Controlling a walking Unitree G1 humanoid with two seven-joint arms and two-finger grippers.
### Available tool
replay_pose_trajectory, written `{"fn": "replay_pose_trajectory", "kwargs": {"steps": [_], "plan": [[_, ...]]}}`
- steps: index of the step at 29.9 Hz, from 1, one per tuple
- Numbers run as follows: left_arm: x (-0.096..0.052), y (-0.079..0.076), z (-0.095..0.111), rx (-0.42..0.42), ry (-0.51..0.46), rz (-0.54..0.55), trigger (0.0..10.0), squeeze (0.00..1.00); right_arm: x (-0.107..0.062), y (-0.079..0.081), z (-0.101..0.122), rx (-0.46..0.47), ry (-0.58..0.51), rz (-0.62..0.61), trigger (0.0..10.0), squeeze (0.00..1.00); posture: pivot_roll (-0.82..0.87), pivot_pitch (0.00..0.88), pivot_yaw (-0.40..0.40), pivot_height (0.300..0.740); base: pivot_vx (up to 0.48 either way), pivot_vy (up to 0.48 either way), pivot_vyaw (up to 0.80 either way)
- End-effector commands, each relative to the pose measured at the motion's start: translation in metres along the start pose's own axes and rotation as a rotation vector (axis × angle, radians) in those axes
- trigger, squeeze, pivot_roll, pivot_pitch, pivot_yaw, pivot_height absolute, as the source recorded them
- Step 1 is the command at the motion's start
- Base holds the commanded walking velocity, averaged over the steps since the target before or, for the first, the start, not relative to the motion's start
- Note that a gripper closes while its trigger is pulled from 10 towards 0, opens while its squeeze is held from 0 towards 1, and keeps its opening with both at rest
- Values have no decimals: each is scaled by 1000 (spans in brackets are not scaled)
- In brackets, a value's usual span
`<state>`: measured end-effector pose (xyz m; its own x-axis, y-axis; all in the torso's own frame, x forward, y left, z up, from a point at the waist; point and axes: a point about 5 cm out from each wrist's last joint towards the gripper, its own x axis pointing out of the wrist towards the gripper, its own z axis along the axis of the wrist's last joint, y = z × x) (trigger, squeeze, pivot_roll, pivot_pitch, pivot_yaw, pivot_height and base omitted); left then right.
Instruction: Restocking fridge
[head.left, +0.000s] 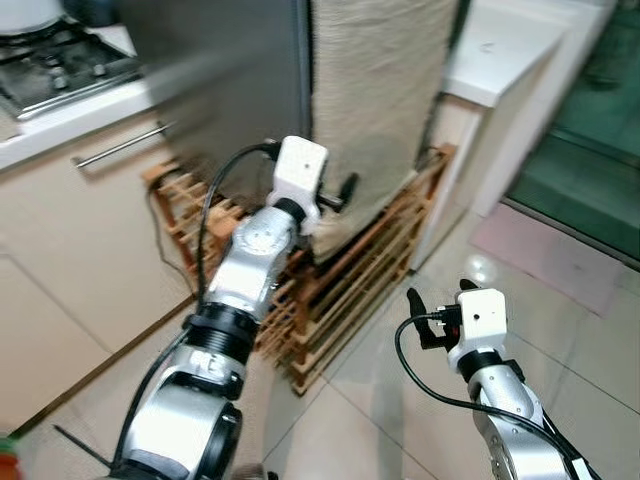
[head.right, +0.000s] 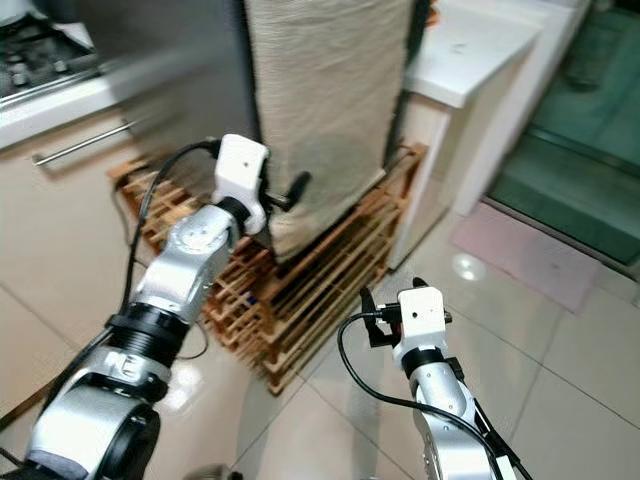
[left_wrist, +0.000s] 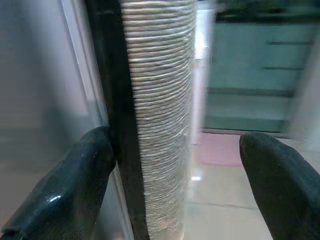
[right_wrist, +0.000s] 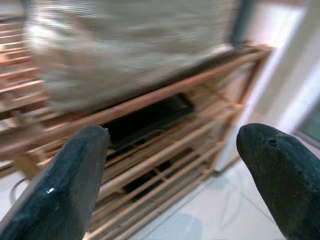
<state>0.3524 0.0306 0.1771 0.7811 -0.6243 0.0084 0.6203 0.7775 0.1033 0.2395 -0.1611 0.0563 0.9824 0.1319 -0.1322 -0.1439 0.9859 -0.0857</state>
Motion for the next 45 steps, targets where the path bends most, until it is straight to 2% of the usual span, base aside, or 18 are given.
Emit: {"fn": "replay_pose_trajectory", "kwargs": {"steps": [1,2,4,5,8,10,12,15,17,20,23,24,25,28,31,33,39,45], "plan": [[11,-44,11,-4,-21,-214,10000,0,-2,-1,-6,-13,32,12,10000,0,-75,65,13,740,0,0,0],[11,-44,11,-4,-21,-214,10000,0,-2,-1,-6,-13,32,12,10000,0,-75,65,13,740,0,0,0],[11,-72,37,-65,-109,-367,10000,0,-9,-4,-22,-41,88,22,10000,0,-68,68,15,740,0,0,0],[11,-72,37,-65,-109,-367,10000,0,-9,-4,-22,-41,88,22,10000,0,-68,68,15,740,0,0,0],[-1,-107,82,-203,-252,-604,10000,0,-15,-7,-33,-54,131,21,10000,0,-66,69,21,740,0,0,0],[-7,-107,100,-303,-303,-639,10000,0,-15,-7,-35,-53,135,22,10000,0,-66,69,23,740,0,0,0],[-8,-106,104,-326,-313,-645,10000,0,-15,-6,-35,-52,136,23,10000,0,-66,69,23,740,0,0,0],[-14,-73,115,-438,-356,-551,10000,0,-10,0,-39,-49,139,39,10000,0,-51,66,16,740,0,0,0],[-20,-48,111,-398,-360,-433,10000,0,-6,4,-41,-52,137,55,10000,0,-44,63,14,740,0,0,0],[-25,-40,107,-376,-344,-389,10000,0,-5,5,-42,-55,132,61,10000,0,-44,63,14,740,0,0,0],[-39,6,75,-273,-224,-132,10000,0,1,3,-48,-55,140,59,10000,0,-24,52,12,740,0,0,0],[-39,6,75,-273,-224,-132,10000,0,1,3,-48,-55,140,59,10000,0,-24,52,12,740,0,0,0],[-46,22,63,-219,-183,-44,10000,0,3,1,-49,-56,142,58,10000,0,-20,47,12,740,0,0,0],[-50,30,58,-188,-159,2,10000,0,4,1,-50,-57,143,58,10000,0,-17,42,11,740,0,0,0],[-82,80,29,-116,-74,303,10000,0,11,-6,-46,-60,122,49,10000,0,8,19,6,740,0,0,0],[-102,97,14,-68,-26,444,10000,0,15,-7,-39,-55,94,45,10000,0,16,12,4,740,0,0,0],[-125,99,-11,12,45,567,10000,0,27,-3,-21,-66,24,48,10000,0,33,0,1,740,0,0,87],[-124,82,-24,60,82,544,10000,0,35,-1,-12,-75,-4,47,10000,0,40,0,-5,740,0,0,750]]}}
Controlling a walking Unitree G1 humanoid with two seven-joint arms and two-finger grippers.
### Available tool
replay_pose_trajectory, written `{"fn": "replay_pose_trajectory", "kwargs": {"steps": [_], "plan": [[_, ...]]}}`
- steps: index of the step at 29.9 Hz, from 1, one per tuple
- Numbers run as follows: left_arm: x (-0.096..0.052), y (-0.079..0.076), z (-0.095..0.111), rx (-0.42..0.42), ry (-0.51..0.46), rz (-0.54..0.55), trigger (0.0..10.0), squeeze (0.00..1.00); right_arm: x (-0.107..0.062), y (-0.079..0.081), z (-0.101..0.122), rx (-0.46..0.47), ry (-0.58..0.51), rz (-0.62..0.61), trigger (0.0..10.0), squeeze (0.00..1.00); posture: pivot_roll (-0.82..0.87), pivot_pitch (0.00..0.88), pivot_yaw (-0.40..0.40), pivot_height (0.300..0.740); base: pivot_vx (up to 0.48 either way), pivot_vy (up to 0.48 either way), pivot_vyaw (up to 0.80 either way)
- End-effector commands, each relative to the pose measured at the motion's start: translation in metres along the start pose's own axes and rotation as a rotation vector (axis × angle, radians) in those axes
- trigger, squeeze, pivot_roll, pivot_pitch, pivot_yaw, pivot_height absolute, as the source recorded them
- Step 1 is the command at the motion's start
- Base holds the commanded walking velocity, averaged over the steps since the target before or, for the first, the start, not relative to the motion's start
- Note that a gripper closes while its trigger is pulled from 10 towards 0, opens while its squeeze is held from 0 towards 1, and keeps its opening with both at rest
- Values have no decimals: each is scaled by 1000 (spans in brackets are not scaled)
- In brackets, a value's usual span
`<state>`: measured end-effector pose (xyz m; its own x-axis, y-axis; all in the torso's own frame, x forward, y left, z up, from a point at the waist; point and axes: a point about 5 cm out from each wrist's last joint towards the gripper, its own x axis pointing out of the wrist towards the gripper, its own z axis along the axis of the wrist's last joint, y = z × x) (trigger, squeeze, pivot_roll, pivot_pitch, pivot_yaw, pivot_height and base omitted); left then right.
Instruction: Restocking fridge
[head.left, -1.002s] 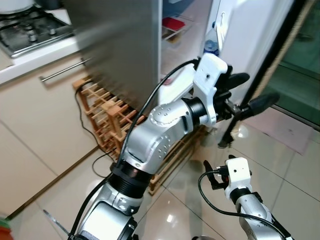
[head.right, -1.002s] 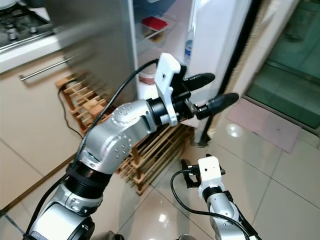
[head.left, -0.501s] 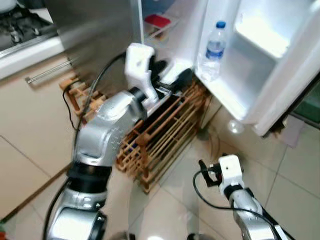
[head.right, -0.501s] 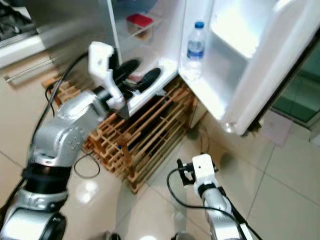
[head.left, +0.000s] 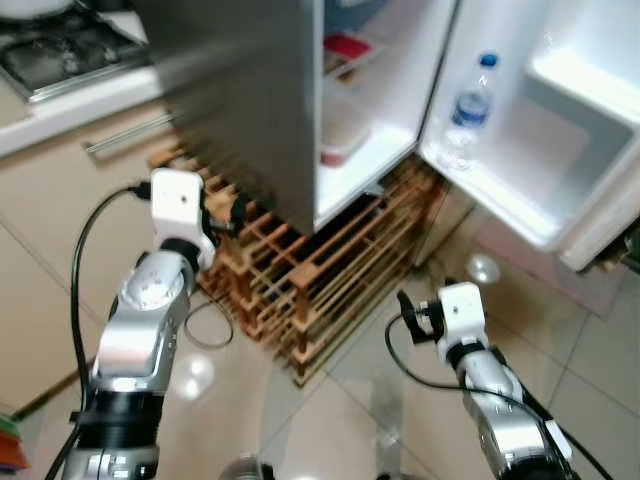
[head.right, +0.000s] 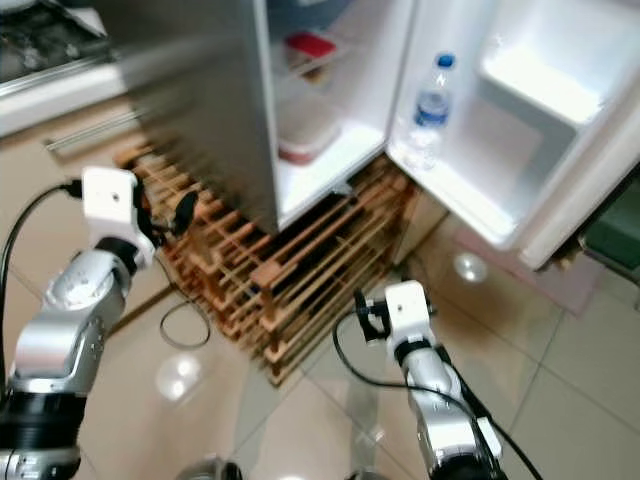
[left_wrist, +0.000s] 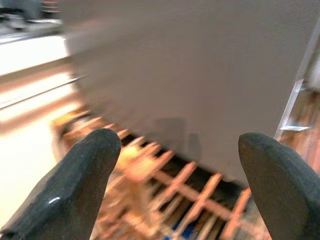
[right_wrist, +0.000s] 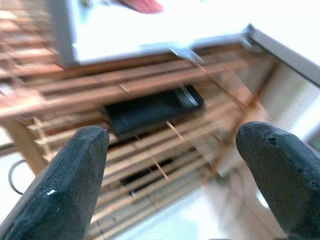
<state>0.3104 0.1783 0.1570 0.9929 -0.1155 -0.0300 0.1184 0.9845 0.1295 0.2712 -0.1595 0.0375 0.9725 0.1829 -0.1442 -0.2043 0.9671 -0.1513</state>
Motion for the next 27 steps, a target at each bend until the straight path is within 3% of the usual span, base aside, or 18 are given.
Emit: {"fn": "replay_pose_trajectory", "kwargs": {"steps": [1,3,7,14,27], "plan": [[-2,-9,4,31,-36,-14,10000,0,2,0,4,-3,-14,-5,10000,0,39,0,-6,740,0,0,781],[-2,-18,5,40,-59,-34,10000,0,4,-2,10,-10,-30,-10,10000,0,38,0,-6,740,0,-441,772],[-2,-24,6,9,-70,-37,10000,0,7,-4,15,-19,-41,-19,10000,0,29,0,-4,740,0,-444,764],[-4,-32,4,34,-71,-54,10000,0,8,-6,16,-21,-46,-34,10000,0,28,0,-4,740,211,-412,754],[-5,-36,-1,61,-59,-37,10000,0,3,1,15,-16,-56,-21,10000,0,21,0,0,740,273,-391,0]]}}
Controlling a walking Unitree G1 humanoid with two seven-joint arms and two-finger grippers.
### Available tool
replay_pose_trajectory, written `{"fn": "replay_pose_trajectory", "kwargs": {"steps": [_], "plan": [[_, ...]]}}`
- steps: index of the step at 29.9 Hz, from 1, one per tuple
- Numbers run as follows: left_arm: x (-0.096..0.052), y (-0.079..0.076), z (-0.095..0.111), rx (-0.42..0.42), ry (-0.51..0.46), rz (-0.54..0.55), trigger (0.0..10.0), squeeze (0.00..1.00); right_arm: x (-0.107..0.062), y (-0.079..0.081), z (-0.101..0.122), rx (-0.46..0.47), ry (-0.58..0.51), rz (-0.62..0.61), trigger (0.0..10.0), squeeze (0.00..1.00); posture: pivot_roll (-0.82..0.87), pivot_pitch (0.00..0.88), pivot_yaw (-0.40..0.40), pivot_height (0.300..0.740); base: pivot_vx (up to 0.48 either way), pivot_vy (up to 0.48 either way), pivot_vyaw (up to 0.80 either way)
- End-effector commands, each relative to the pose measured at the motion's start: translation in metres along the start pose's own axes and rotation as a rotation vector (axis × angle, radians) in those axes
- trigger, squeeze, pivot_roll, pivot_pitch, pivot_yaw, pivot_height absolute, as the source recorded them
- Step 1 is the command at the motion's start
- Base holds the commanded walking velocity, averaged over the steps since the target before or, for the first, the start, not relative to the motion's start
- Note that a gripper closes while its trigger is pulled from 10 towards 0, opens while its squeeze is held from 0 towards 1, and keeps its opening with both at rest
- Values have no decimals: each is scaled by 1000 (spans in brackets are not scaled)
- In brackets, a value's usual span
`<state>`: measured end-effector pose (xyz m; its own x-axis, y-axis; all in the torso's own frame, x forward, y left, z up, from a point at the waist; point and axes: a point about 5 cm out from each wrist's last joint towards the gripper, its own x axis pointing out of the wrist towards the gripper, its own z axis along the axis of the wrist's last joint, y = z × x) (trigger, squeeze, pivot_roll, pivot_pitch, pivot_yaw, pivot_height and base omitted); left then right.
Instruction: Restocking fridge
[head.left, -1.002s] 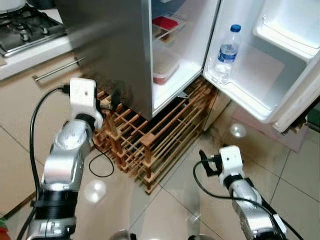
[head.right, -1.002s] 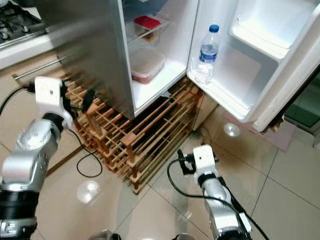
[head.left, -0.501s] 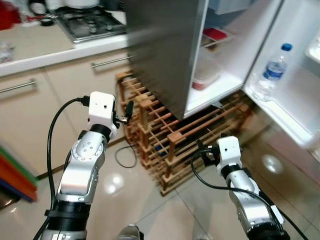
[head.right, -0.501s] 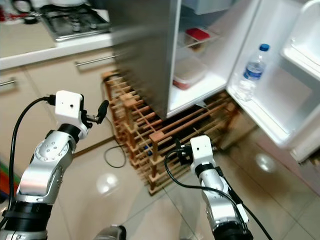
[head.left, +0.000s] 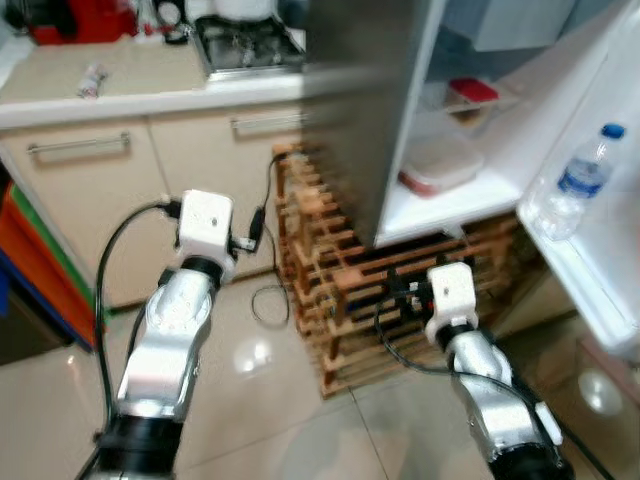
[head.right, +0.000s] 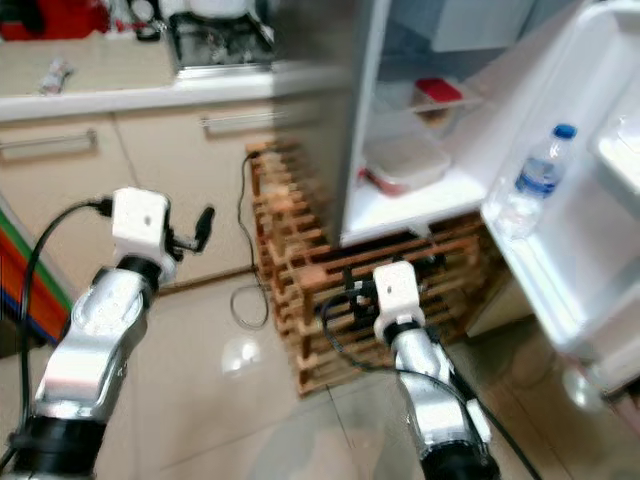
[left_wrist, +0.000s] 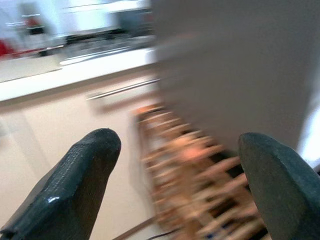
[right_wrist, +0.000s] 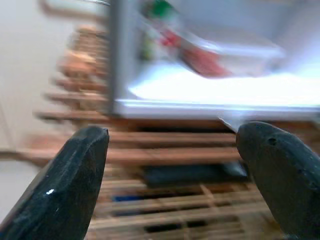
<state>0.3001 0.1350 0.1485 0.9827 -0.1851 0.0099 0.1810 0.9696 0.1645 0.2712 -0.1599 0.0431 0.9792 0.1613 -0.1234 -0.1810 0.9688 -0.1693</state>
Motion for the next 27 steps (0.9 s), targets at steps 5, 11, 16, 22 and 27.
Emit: {"fn": "replay_pose_trajectory", "kwargs": {"steps": [5,11,16,22,27], "plan": [[-1,5,6,8,-43,7,10000,0,2,-14,5,-25,-14,-95,10000,0,18,0,0,740,176,-401,0],[0,8,5,2,-34,25,10000,0,-4,-30,-2,-49,16,-156,10000,0,12,0,3,740,0,-74,0],[-1,9,5,8,-33,22,10000,0,-6,-36,-5,-61,31,-185,10000,0,10,0,5,740,0,0,0],[-1,10,5,4,-31,25,10000,0,-8,-47,-10,-80,56,-231,10000,0,9,0,6,740,0,0,0],[0,10,4,-10,-36,32,10000,0,-4,-48,-4,-68,29,-221,10000,0,7,0,5,740,0,0,0]]}}
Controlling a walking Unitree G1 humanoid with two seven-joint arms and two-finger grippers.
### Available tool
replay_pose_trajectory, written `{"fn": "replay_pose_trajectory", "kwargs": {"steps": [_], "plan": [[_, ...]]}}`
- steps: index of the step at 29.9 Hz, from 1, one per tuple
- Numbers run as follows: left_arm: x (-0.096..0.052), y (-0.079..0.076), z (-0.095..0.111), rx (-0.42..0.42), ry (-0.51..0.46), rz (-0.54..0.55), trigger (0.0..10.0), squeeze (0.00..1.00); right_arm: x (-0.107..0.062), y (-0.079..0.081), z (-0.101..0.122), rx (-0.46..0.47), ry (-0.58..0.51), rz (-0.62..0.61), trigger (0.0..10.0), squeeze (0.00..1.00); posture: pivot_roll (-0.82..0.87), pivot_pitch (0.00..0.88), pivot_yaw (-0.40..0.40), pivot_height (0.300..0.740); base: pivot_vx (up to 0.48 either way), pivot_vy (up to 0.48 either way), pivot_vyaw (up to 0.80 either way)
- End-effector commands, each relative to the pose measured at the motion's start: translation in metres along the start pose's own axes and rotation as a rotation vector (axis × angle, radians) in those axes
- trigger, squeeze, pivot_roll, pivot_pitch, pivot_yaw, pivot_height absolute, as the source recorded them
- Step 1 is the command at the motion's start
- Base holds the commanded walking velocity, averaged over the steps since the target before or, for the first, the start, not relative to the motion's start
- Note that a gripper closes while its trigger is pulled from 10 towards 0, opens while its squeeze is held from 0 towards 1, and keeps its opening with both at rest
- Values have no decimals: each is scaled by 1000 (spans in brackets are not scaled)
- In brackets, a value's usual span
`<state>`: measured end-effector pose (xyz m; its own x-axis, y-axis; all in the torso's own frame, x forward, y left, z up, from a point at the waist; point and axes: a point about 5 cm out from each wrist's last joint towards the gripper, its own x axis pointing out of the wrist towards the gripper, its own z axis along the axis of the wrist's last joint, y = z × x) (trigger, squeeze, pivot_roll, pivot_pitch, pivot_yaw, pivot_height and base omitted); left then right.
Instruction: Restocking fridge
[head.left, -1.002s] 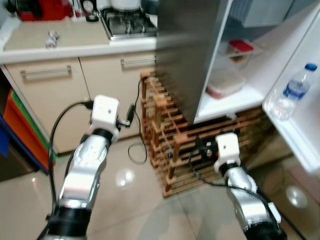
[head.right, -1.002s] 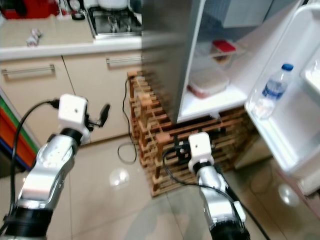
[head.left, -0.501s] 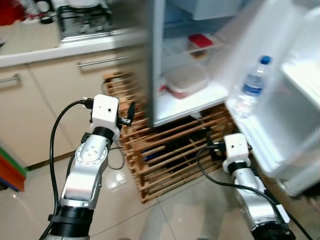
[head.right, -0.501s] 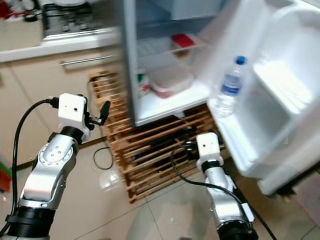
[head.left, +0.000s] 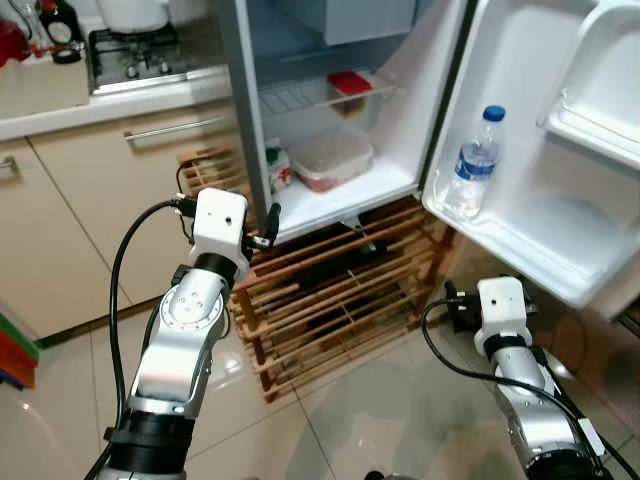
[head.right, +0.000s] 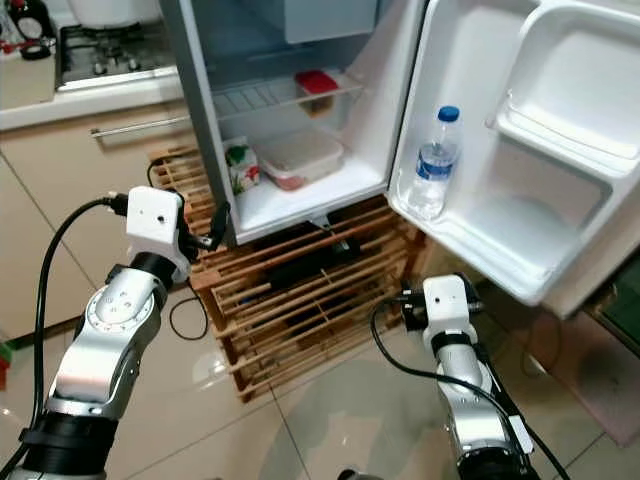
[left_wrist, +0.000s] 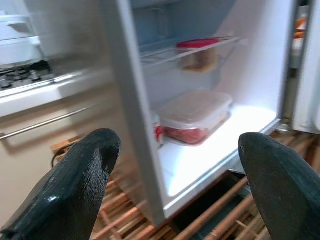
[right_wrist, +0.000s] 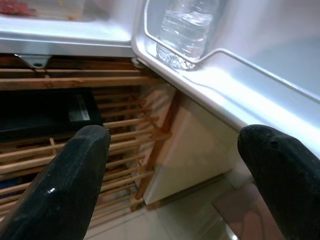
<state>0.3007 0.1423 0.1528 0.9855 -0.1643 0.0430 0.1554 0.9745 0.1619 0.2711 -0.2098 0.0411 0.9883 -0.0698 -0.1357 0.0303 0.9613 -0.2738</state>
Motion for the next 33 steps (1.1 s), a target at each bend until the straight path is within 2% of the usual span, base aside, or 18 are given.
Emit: {"fn": "replay_pose_trajectory", "kwargs": {"steps": [1,5,6,7,15,19,22,25,28,31,33], "plan": [[0,2,1,-14,-4,8,10000,0,3,7,12,24,-53,27,10000,0,8,0,5,740,0,0,0],[0,2,-1,-45,7,15,10000,0,0,28,21,35,-100,123,10000,0,8,0,5,740,-127,204,395],[0,2,-1,-44,8,15,10000,0,0,31,22,43,-102,131,10000,59,9,0,5,740,0,450,750],[-1,2,-1,-45,9,15,10000,0,0,34,23,54,-104,139,10000,59,9,0,5,740,0,450,750],[-1,1,-12,-20,52,31,10000,0,-1,42,31,84,-121,181,10000,55,7,0,-2,740,0,477,743],[-4,6,-25,7,82,69,10000,0,-3,41,32,98,-131,170,10000,59,5,0,-4,740,0,480,739],[-11,15,-44,20,128,91,10000,0,-5,37,35,125,-144,141,10000,51,-2,0,-1,740,0,480,738],[-24,23,-64,42,188,88,10000,0,-9,31,35,210,-151,105,10000,39,1,0,2,740,0,460,681],[-40,22,-74,61,211,30,10000,0,-19,25,31,309,-147,26,10000,0,7,0,-2,740,0,111,135],[-43,24,-71,85,173,36,10000,0,-22,25,30,333,-139,10,10000,0,8,0,-4,740,0,0,0],[-44,27,-61,32,103,88,10000,0,-24,27,30,349,-138,4,10000,0,18,0,-20,740,0,0,0]]}}
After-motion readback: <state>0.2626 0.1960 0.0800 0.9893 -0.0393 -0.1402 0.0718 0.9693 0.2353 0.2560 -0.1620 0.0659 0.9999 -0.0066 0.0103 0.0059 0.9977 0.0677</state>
